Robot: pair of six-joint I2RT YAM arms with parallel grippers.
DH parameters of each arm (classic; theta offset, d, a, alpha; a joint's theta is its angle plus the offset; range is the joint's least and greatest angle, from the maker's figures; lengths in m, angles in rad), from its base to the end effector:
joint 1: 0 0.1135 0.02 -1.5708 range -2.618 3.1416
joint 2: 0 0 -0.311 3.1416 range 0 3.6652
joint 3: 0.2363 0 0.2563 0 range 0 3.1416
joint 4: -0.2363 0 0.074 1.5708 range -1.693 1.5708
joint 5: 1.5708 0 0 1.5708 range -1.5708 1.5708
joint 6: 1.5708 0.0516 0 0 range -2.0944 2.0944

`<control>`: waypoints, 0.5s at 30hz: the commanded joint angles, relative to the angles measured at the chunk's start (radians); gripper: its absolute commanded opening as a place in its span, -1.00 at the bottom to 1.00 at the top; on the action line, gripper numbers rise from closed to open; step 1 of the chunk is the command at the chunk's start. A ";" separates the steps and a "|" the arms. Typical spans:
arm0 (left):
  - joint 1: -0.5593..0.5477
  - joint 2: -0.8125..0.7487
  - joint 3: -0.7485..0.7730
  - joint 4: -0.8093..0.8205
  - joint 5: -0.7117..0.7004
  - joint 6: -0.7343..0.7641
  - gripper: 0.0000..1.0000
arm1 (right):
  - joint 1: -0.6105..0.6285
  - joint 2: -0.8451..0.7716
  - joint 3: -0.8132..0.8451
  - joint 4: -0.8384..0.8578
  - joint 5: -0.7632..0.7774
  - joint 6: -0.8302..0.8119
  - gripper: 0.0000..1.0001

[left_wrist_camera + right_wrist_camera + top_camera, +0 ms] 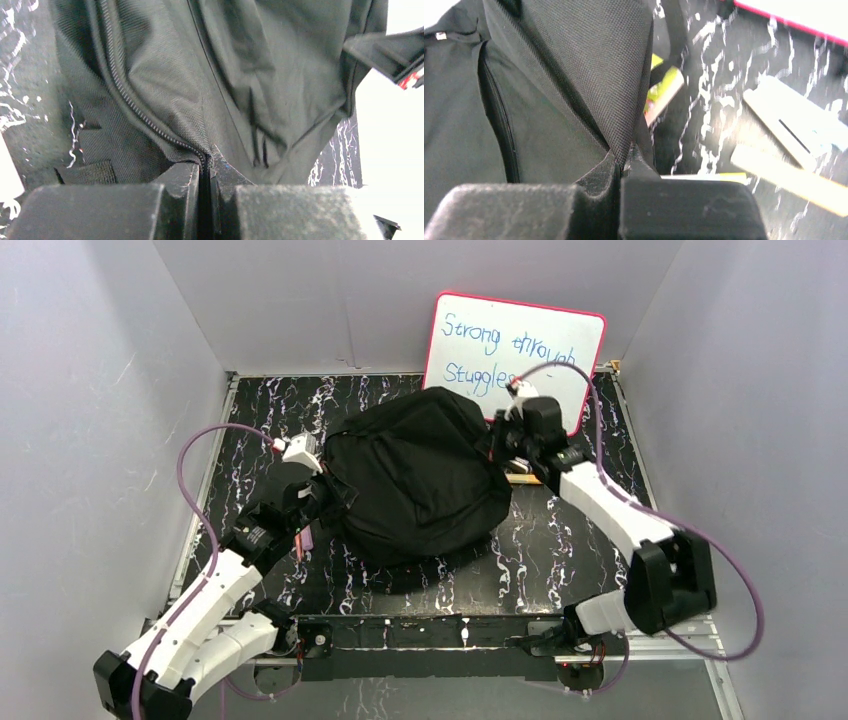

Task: Pack the student bag
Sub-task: Place the student bag at the center of the board.

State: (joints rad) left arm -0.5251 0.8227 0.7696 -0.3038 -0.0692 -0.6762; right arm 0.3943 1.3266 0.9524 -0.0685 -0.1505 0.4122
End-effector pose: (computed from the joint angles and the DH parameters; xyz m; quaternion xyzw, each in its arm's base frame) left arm 0.1558 -0.0862 0.3443 -0.0816 0.8171 -0.2987 0.4863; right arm 0.2848 0.1269 0.3265 -0.0326 0.8430 0.2676 0.4654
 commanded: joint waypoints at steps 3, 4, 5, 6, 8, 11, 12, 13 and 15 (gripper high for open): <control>-0.012 0.035 -0.075 0.038 0.179 -0.165 -1.00 | 0.015 0.269 0.394 0.056 -0.114 -0.279 -1.00; -0.024 0.039 -0.085 0.055 0.188 -0.177 -1.00 | 0.018 0.313 0.453 0.026 -0.141 -0.309 -1.00; -0.031 0.040 -0.094 0.069 0.188 -0.185 -1.00 | 0.022 0.362 0.514 0.012 -0.169 -0.335 -1.00; -0.043 0.042 -0.100 0.082 0.184 -0.192 -1.00 | 0.025 0.413 0.580 -0.024 -0.194 -0.366 -1.00; -0.076 0.051 -0.111 0.101 0.176 -0.208 -1.00 | 0.039 0.518 0.724 -0.100 -0.232 -0.409 -1.00; -0.131 0.082 -0.131 0.147 0.170 -0.239 -1.00 | 0.064 0.676 0.944 -0.220 -0.272 -0.486 -1.00; -0.157 0.097 -0.138 0.163 0.160 -0.253 -1.00 | 0.071 0.723 1.006 -0.254 -0.285 -0.498 -1.00; -0.181 0.115 -0.140 0.178 0.145 -0.267 -1.00 | 0.078 0.769 1.070 -0.282 -0.291 -0.507 -1.00; -0.235 0.150 -0.141 0.196 0.107 -0.291 -1.00 | 0.092 0.838 1.156 -0.304 -0.295 -0.515 -0.96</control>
State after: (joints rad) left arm -0.6621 0.9298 0.6338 -0.1917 -0.0055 -0.8959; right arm 0.4622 2.0853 1.9186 -0.3611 -0.3862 -0.0261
